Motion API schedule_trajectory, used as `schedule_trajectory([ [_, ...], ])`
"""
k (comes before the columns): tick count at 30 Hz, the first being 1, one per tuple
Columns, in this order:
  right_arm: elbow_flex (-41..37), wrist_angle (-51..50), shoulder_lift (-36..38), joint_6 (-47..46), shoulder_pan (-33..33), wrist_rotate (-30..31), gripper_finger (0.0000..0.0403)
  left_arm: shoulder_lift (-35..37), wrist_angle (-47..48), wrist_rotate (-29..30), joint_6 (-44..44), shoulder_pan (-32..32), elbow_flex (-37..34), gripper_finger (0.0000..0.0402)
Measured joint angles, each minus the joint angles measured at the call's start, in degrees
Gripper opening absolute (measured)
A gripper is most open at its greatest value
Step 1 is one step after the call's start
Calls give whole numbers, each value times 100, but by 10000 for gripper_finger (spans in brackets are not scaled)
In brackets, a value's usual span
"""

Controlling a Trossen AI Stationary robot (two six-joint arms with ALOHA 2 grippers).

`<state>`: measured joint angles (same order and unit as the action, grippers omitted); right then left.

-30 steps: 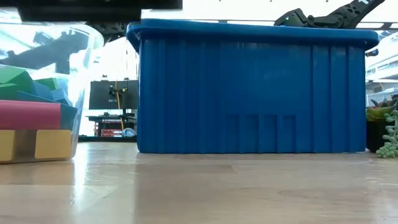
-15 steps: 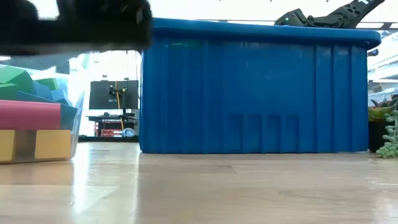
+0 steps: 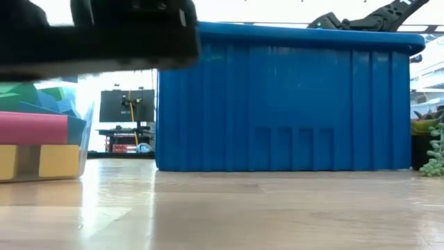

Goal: Sort Items/Unsort Items

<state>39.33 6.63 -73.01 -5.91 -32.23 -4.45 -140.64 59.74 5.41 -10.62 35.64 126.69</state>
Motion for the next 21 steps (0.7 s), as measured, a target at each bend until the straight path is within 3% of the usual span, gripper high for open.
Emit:
schedule_trajectory([
  [3, -2, -38, 0, 43, 0, -9, 229, 17, -159, -194, -542, 4, -129, 236],
  [8, -2, -82, 0, 99, 2, -9, 229, 7, -93, -44, -842, -91, 34, 140],
  [13, -2, -121, 0, 302, 2, -9, 229, 92, 478, 117, -824, -259, 826, 140],
  [21, -2, -135, 0, 356, 2, -9, 229, 1541, 1192, 617, -330, -932, 626, 140],
])
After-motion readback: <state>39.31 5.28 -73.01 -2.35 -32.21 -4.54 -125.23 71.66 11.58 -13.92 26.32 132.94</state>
